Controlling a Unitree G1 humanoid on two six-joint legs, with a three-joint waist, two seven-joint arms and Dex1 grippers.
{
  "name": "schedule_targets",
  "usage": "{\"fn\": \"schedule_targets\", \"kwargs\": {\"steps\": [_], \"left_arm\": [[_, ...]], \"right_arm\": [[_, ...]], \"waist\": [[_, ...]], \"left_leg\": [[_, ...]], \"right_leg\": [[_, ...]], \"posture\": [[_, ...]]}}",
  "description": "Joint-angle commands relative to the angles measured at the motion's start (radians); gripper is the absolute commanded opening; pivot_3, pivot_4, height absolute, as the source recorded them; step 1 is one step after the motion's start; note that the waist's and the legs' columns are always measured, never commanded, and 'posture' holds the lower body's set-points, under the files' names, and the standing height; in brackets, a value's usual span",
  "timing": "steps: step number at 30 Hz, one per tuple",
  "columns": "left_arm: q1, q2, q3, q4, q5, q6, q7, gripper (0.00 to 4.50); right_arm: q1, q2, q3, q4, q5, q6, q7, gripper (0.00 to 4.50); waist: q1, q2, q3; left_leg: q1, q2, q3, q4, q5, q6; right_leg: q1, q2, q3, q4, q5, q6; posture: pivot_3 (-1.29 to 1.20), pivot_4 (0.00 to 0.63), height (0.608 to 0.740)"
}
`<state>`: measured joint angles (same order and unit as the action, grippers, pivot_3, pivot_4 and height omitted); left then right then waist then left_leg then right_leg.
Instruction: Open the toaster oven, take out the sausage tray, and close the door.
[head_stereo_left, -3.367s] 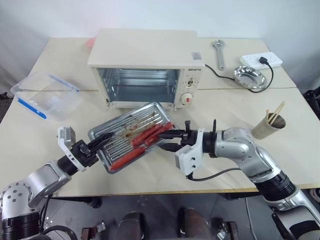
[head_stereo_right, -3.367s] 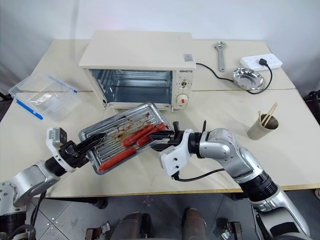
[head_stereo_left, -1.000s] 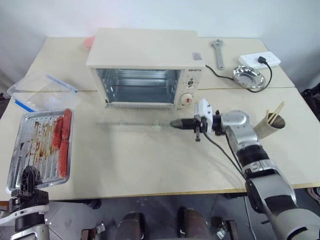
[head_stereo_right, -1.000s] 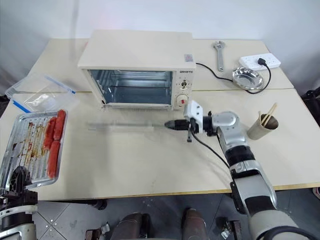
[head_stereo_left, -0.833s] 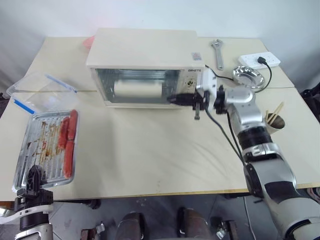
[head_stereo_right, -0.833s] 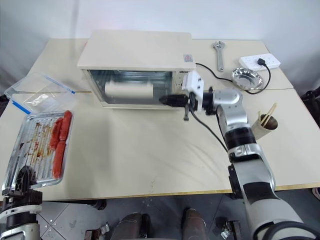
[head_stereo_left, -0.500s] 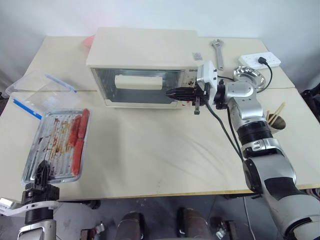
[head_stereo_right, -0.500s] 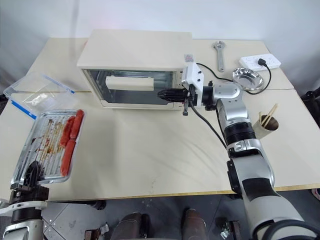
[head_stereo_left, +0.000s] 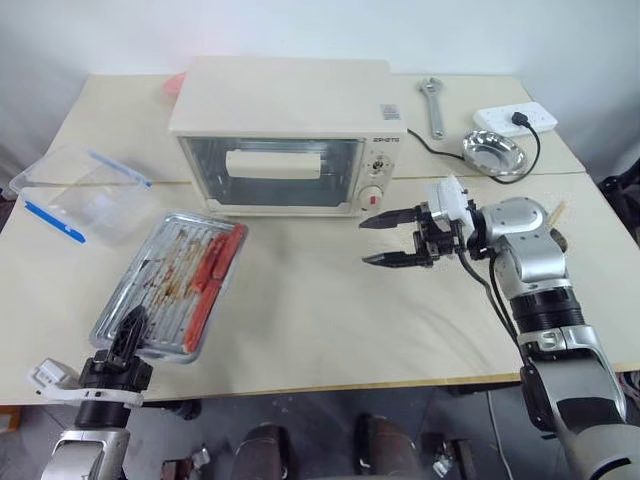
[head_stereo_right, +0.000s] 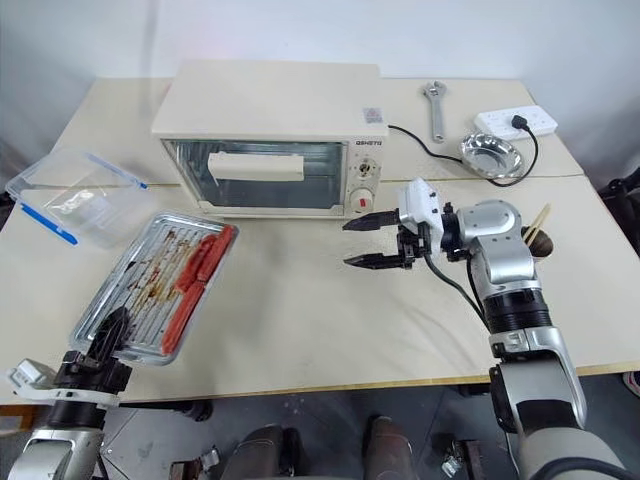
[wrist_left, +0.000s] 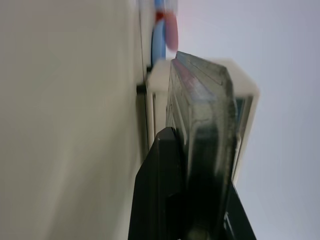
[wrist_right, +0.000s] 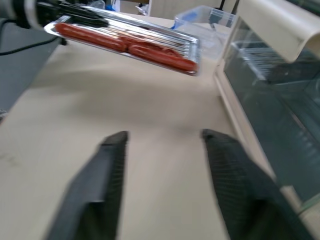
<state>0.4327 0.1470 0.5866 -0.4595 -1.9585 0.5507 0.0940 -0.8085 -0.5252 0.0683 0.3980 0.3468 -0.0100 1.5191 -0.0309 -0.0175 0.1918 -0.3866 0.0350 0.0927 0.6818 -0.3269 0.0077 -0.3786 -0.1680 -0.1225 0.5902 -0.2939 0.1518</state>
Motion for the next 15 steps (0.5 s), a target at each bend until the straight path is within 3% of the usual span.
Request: {"fn": "schedule_targets", "kwargs": {"steps": [1,3,9,15], "left_arm": [[-0.027,0.038,0.019,0.010,-0.014,0.057,-0.002,0.00],[-0.056,0.051,0.013,0.028,-0.014,0.083,0.003,0.00],[-0.186,0.175,-0.094,0.131,-0.014,0.244,0.004,0.00],[-0.338,0.357,-0.160,0.304,-0.014,0.418,-0.032,0.00]], "right_arm": [[0.015,-0.025,-0.042,-0.036,0.052,-0.020,0.046,3.79],[0.015,-0.025,-0.046,0.006,0.050,-0.062,0.045,4.47],[0.045,-0.068,-0.063,0.086,0.100,-0.071,0.094,4.47],[0.096,-0.184,0.015,0.099,0.230,-0.046,0.095,4.47]], "waist": [[0.003,0.000,0.000],[0.003,0.001,0.000],[0.011,0.001,0.001],[0.019,0.004,0.002]], "left_leg": [[0.000,0.000,0.000,0.000,0.000,0.000],[0.000,0.000,0.000,0.000,0.001,0.000],[0.000,0.000,0.000,0.000,0.001,0.000],[0.000,0.000,0.000,0.000,0.001,0.000]], "right_leg": [[0.000,0.000,0.000,0.001,0.000,0.000],[0.000,0.000,0.000,0.001,0.000,-0.001],[0.000,0.000,0.001,0.001,0.001,-0.002],[0.000,0.001,0.000,0.001,0.001,-0.001]], "posture": [[0.00,0.150,0.740],[0.00,0.150,0.740],[0.00,0.150,0.740],[0.00,0.150,0.740]]}}
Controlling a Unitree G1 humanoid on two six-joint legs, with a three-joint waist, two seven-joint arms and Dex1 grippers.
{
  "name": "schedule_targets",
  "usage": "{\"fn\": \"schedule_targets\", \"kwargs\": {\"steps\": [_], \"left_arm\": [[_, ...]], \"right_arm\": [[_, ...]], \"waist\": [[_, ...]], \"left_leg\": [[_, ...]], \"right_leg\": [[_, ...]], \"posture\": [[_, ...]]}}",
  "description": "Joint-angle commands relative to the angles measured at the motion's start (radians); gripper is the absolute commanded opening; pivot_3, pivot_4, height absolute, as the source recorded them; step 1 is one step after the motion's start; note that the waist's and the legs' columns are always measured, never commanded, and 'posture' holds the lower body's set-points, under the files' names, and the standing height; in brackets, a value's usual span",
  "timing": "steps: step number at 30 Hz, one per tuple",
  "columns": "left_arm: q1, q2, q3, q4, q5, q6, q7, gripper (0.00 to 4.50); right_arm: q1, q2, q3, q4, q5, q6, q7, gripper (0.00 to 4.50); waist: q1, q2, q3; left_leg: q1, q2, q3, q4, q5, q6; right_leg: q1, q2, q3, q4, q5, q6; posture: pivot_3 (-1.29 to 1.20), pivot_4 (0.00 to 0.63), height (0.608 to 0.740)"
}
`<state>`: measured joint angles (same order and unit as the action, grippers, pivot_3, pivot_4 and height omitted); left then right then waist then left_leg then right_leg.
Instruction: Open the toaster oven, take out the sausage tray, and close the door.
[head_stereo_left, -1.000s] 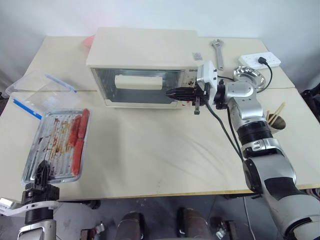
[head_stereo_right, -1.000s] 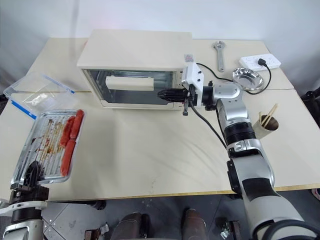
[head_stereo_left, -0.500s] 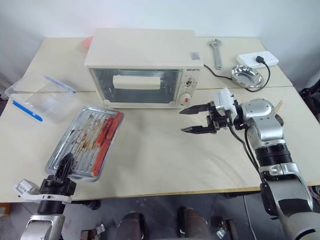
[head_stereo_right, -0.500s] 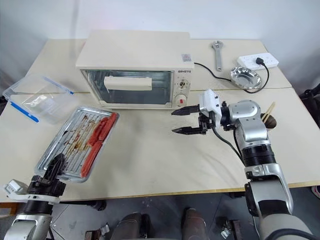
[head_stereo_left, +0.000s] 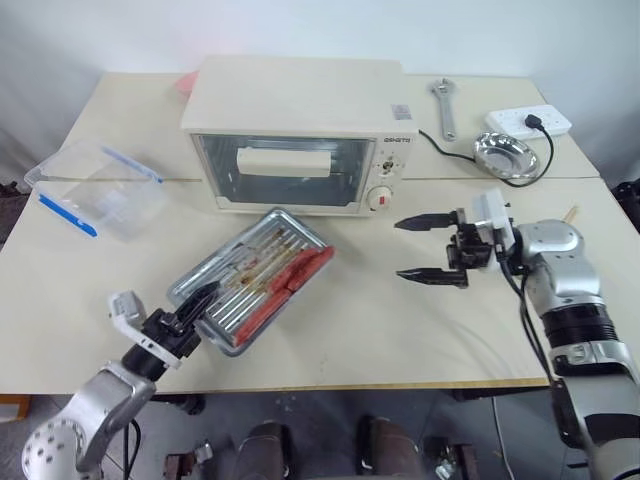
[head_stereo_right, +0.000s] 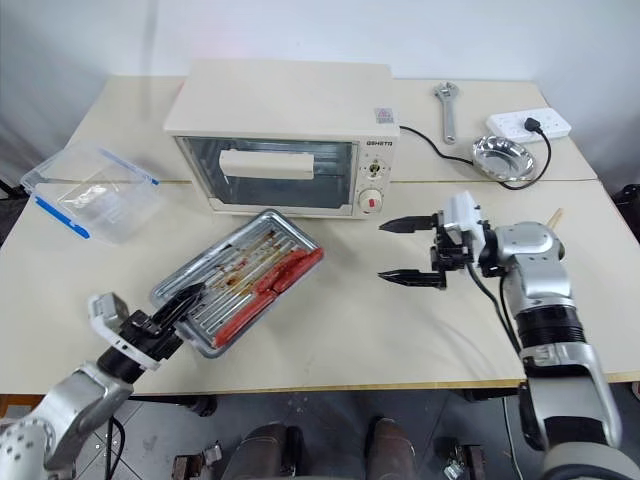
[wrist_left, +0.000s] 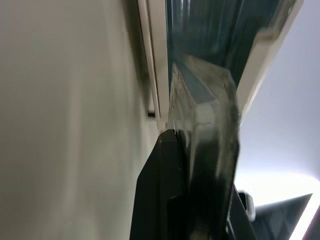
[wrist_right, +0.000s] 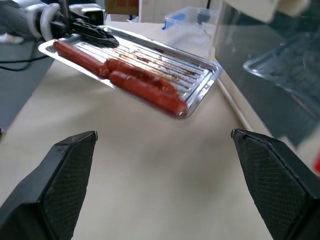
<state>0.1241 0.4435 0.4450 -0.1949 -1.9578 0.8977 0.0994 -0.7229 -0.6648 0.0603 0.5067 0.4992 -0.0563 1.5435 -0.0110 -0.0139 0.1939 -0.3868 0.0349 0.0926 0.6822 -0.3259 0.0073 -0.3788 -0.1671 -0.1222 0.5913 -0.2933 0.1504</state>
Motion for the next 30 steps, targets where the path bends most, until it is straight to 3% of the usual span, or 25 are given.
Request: {"fn": "schedule_targets", "kwargs": {"steps": [1,5,9,15,27,30], "left_arm": [[-0.066,0.091,-0.035,0.083,-0.014,0.099,-0.052,0.00],[-0.204,0.179,-0.119,0.243,0.008,0.200,-0.114,0.00],[-0.439,0.195,-0.230,0.451,0.181,0.304,-0.244,0.00],[-0.676,0.191,-0.331,0.681,0.490,0.388,-0.493,0.00],[-0.871,0.165,-0.506,0.853,0.957,0.406,-0.944,0.00],[-0.898,0.150,-0.523,0.891,1.042,0.386,-1.007,0.65]], "right_arm": [[0.019,-0.063,0.031,-0.009,0.095,-0.003,0.071,4.47],[0.035,-0.095,0.042,0.005,0.122,-0.022,0.071,4.47],[0.045,-0.097,0.029,0.051,0.084,-0.060,0.071,4.47],[0.069,-0.073,-0.017,0.038,0.058,-0.067,0.064,4.47],[0.161,-0.084,-0.085,-0.077,0.038,-0.026,0.020,4.47],[0.153,-0.081,-0.093,-0.078,0.029,-0.020,0.012,4.50]], "waist": [[-0.002,0.001,0.000],[-0.002,0.002,0.001],[0.009,0.003,0.002],[0.020,0.003,0.002],[0.036,0.006,0.000],[0.036,0.007,0.000]], "left_leg": [[0.000,0.000,0.000,0.000,0.000,0.000],[0.001,0.000,0.001,0.000,0.001,0.000],[0.000,-0.001,0.006,0.000,0.002,-0.001],[0.000,-0.002,0.008,0.000,0.003,-0.001],[0.000,-0.002,0.008,0.000,0.005,-0.001],[0.000,-0.002,0.008,0.000,0.005,-0.001]], "right_leg": [[0.000,0.000,0.000,0.000,0.000,0.000],[-0.001,0.000,0.001,0.002,0.000,0.000],[-0.001,0.000,0.001,0.003,0.000,0.000],[-0.002,0.000,0.000,0.003,0.000,0.001],[-0.001,0.000,0.001,0.004,0.001,0.001],[-0.001,0.000,0.001,0.004,0.001,0.001]], "posture": [[0.00,0.150,0.740],[0.00,0.150,0.740],[0.00,0.150,0.740],[0.00,0.150,0.740],[0.00,0.150,0.740],[0.00,0.150,0.740]]}}
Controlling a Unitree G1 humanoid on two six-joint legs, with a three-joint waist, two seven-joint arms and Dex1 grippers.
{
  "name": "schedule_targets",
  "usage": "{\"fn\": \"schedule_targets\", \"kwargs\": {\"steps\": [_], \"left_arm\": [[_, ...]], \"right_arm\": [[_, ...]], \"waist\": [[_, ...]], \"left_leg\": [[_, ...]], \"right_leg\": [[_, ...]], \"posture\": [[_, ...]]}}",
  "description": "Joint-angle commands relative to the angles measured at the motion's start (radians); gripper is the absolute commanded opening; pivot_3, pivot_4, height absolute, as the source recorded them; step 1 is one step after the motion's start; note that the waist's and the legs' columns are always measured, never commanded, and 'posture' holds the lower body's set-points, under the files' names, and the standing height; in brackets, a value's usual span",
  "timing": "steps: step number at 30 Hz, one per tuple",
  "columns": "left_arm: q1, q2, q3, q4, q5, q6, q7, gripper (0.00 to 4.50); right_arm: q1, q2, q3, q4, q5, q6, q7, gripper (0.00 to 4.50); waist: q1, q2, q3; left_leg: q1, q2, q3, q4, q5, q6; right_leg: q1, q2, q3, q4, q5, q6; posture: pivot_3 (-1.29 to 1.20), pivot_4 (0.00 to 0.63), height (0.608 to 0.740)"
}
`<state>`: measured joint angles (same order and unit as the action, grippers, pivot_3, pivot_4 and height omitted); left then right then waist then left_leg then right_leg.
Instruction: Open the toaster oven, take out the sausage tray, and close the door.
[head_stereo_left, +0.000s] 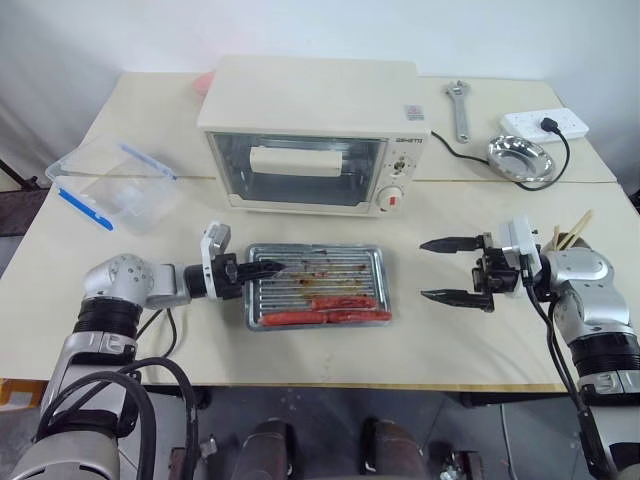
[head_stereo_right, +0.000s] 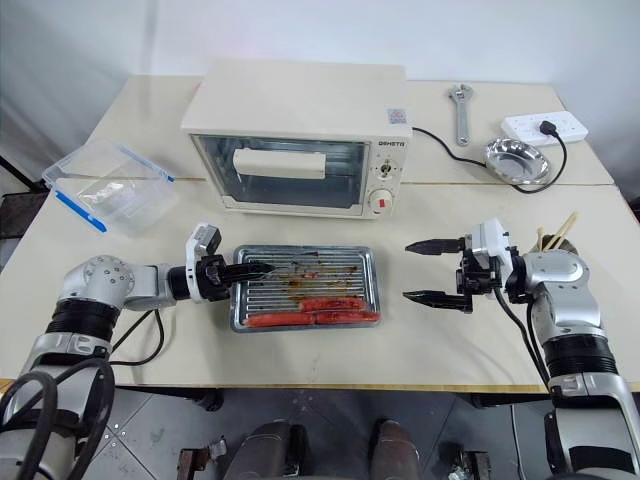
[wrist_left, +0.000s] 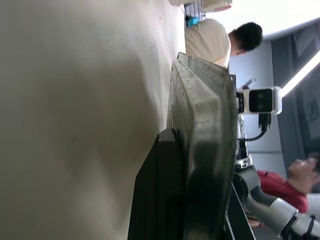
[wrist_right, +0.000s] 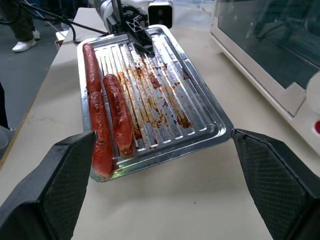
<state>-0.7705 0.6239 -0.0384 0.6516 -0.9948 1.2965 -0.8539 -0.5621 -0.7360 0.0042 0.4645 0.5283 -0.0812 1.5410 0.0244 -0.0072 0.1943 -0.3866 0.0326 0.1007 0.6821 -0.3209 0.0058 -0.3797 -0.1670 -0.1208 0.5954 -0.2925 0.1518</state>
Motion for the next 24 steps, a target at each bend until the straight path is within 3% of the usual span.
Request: {"fn": "schedule_targets", "kwargs": {"steps": [1,12,24], "left_arm": [[-0.010,-0.034,-0.041,0.055,0.103,-0.016,-0.073,0.96],[-0.048,0.032,-0.056,0.104,0.303,-0.063,-0.268,4.39],[-0.079,0.256,-0.107,0.096,0.475,-0.235,-0.499,4.48]], "right_arm": [[-0.011,-0.009,-0.039,-0.035,-0.002,0.007,0.014,4.50],[-0.036,0.003,-0.044,-0.018,-0.029,0.015,0.016,4.50],[-0.082,0.013,-0.034,0.024,-0.049,0.017,0.034,4.50]], "waist": [[0.000,0.000,0.000],[-0.011,0.000,0.000],[-0.057,-0.001,0.001]], "left_leg": [[0.000,0.000,0.000,0.000,0.000,0.000],[0.000,0.000,0.001,0.000,0.000,0.000],[-0.003,0.002,0.009,-0.001,0.001,-0.001]], "right_leg": [[0.000,0.000,0.000,0.000,0.000,0.000],[-0.001,0.000,0.001,0.002,0.000,0.000],[-0.015,0.000,0.007,0.014,0.000,0.000]], "posture": [[0.00,0.150,0.740],[0.00,0.150,0.740],[0.00,0.150,0.740]]}}
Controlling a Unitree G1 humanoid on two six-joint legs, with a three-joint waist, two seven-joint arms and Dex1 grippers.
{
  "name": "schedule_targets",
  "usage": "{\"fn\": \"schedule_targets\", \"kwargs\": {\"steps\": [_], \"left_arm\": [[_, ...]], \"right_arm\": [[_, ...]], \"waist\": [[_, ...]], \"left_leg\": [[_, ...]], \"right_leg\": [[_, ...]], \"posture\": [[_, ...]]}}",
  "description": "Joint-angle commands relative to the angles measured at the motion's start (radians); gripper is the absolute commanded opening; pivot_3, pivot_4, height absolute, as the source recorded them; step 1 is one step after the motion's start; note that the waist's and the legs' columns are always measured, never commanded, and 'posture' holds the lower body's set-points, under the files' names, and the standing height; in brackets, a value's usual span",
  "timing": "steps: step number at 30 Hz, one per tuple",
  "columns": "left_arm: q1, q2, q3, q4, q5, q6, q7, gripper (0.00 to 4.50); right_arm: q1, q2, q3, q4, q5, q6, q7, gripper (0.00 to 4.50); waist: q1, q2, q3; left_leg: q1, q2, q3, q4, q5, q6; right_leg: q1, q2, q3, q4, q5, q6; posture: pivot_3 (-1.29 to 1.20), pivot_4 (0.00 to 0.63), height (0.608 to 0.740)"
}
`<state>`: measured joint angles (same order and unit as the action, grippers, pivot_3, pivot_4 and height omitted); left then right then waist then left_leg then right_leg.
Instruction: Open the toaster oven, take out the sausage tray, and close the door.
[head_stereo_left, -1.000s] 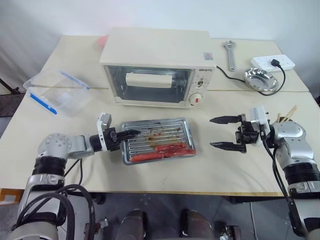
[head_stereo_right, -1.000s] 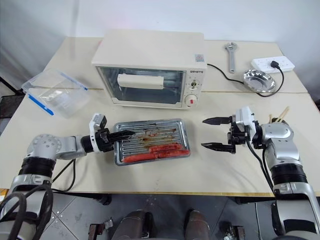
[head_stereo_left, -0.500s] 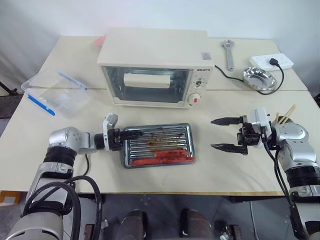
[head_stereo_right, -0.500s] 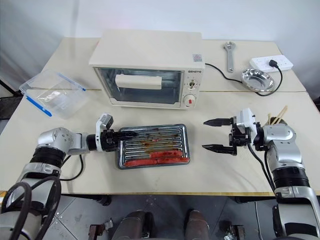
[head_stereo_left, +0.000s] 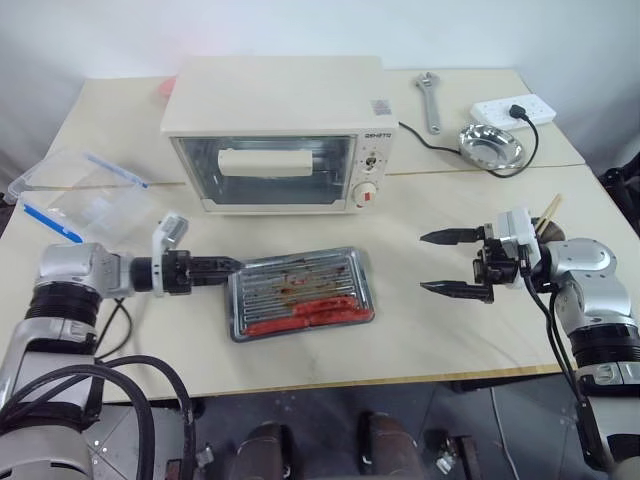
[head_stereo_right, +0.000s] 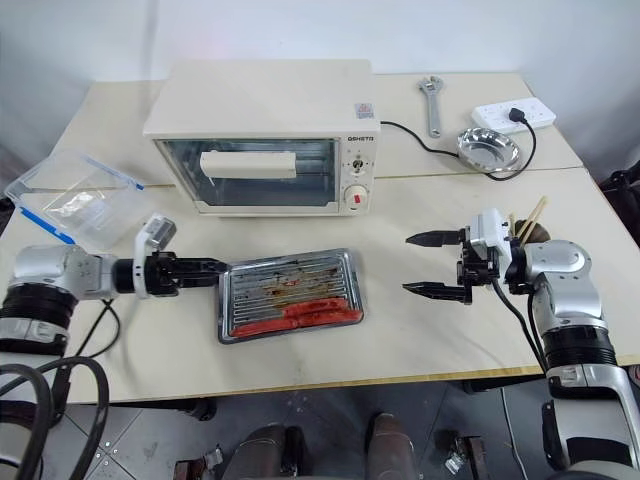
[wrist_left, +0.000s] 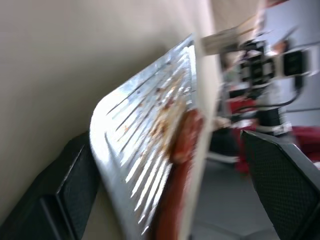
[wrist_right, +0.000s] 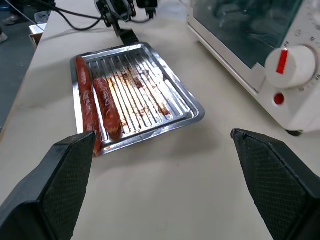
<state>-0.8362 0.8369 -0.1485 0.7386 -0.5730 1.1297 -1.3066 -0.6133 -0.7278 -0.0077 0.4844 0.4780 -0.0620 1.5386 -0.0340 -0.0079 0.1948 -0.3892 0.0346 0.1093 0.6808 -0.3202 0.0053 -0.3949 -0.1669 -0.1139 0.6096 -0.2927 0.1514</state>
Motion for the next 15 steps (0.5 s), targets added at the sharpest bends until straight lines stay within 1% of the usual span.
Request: {"fn": "schedule_targets", "kwargs": {"steps": [1,3,4,5,7,9,12,15], "left_arm": [[-0.010,0.057,0.006,0.014,0.078,-0.123,-0.057,4.48],[0.031,0.061,0.082,0.000,0.109,-0.385,-0.052,4.48],[0.045,0.061,0.103,-0.003,0.122,-0.471,-0.058,4.48],[0.078,0.051,0.151,-0.022,0.120,-0.607,-0.071,4.48],[0.172,0.020,0.250,-0.067,0.136,-0.916,-0.027,4.48],[0.248,0.022,0.273,-0.088,0.174,-1.105,-0.054,4.48],[0.320,0.038,0.289,-0.103,0.198,-1.187,-0.065,4.48],[0.377,0.063,0.323,-0.096,0.162,-1.216,-0.165,4.48]], "right_arm": [[-0.039,0.010,-0.019,0.011,-0.001,-0.001,0.038,4.50],[-0.062,0.024,-0.010,0.030,-0.010,-0.005,0.047,4.50],[-0.070,0.030,-0.008,0.037,-0.013,-0.007,0.051,4.50],[-0.077,0.036,-0.007,0.042,-0.015,-0.010,0.056,4.50],[-0.081,0.047,-0.004,0.038,-0.016,-0.015,0.066,4.50],[-0.079,0.057,-0.001,0.031,-0.017,-0.026,0.074,4.50],[-0.071,0.063,0.014,0.034,-0.026,-0.073,0.076,4.50],[-0.060,0.051,0.060,0.093,-0.075,-0.210,0.076,4.50]], "waist": [[0.003,-0.001,0.000],[0.005,-0.001,0.001],[0.005,-0.001,0.001],[0.005,-0.001,0.001],[0.005,-0.001,0.001],[0.005,-0.001,0.001],[0.005,-0.001,0.001],[0.005,-0.002,0.001]], "left_leg": [[0.000,0.000,0.000,0.000,0.000,0.000],[0.000,0.000,0.001,0.000,0.000,0.000],[-0.001,0.000,0.001,0.001,0.000,0.000],[-0.001,0.001,0.001,0.001,0.000,0.000],[-0.002,0.001,0.001,0.001,-0.001,0.000],[-0.002,0.001,0.001,0.001,-0.002,0.000],[-0.002,0.001,0.002,0.001,-0.002,0.000],[-0.002,0.001,0.003,0.002,-0.002,0.001]], "right_leg": [[0.000,0.000,0.000,0.000,0.000,0.000],[0.000,0.000,0.001,-0.001,0.000,0.000],[-0.001,0.000,0.001,-0.001,0.000,0.000],[-0.001,0.000,0.001,-0.001,0.000,0.000],[-0.002,0.000,0.001,-0.001,0.000,0.000],[-0.002,-0.001,0.000,0.000,0.000,0.000],[-0.003,-0.001,-0.001,0.000,0.000,0.000],[-0.003,-0.001,-0.001,0.000,0.000,0.000]], "posture": [[0.00,0.150,0.740],[0.00,0.150,0.740],[0.00,0.150,0.740],[0.00,0.150,0.740],[0.00,0.150,0.740],[0.00,0.150,0.740],[0.00,0.150,0.740],[0.00,0.150,0.740]]}}
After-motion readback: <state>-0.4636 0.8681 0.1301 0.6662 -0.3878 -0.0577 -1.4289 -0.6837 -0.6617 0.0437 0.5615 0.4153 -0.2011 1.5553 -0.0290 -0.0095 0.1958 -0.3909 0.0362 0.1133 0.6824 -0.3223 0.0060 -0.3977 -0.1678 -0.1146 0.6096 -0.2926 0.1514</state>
